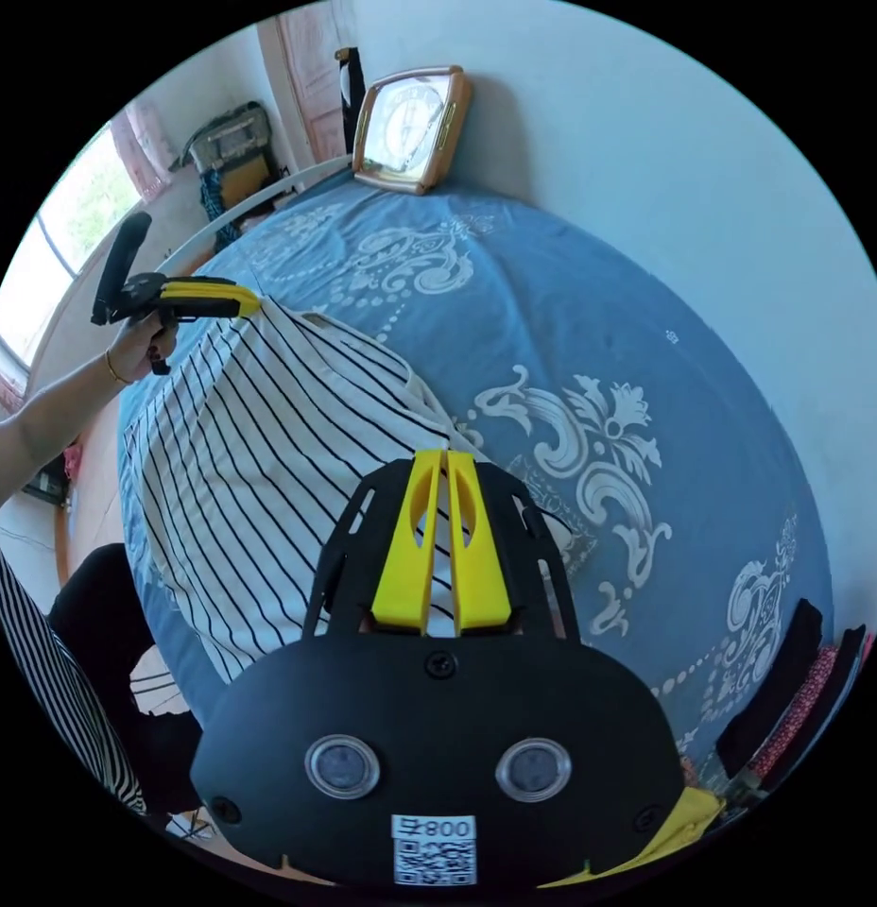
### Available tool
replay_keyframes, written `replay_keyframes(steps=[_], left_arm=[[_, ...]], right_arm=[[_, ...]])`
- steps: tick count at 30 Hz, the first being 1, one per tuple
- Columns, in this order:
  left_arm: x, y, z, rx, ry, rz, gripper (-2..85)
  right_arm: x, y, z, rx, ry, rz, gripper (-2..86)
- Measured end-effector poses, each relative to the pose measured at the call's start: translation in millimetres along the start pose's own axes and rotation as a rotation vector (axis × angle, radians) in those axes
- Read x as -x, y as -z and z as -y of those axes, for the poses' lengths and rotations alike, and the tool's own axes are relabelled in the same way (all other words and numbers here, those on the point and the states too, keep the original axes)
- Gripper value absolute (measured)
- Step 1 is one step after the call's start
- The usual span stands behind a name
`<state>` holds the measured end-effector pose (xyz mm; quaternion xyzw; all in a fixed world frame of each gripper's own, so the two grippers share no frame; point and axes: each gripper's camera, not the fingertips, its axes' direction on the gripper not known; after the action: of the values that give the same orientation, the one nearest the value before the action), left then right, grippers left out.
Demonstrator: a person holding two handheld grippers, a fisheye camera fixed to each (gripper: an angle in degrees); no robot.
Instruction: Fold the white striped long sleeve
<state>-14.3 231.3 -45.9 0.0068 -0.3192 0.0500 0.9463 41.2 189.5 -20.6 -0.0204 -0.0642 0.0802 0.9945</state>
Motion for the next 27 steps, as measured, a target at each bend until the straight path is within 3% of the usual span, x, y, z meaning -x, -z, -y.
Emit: replay_keyframes(steps=[4,8,15,19,24,27], left_arm=[[21,9,-11,-0.02,0.049,-0.026,1.7],[44,-3,-25,0.066,0.096,-0.015,1.8],[66,52,-69,-0.089,0.13,-0.049,3.0],[60,65,-87,-0.11,0.081,-0.073,2.5],[59,37,-97,0.091,0.043,0.007,1.2],[79,55,-109,0.038,0.11,-0.052,1.0]], right_arm=[[-5,-5,-10,-0.008,-0.015,-0.004,1.3],[-17,-39,-20,0.109,-0.066,0.007,2.4],[-28,-16,-63,-0.041,-0.168,0.003,5.7],[-21,-12,-89,-0.127,-0.176,0.107,5.0],[9,-64,-86,0.055,-0.052,0.116,3.6],[-2,-73,-95,0.05,-0.107,0.158,2.2]])
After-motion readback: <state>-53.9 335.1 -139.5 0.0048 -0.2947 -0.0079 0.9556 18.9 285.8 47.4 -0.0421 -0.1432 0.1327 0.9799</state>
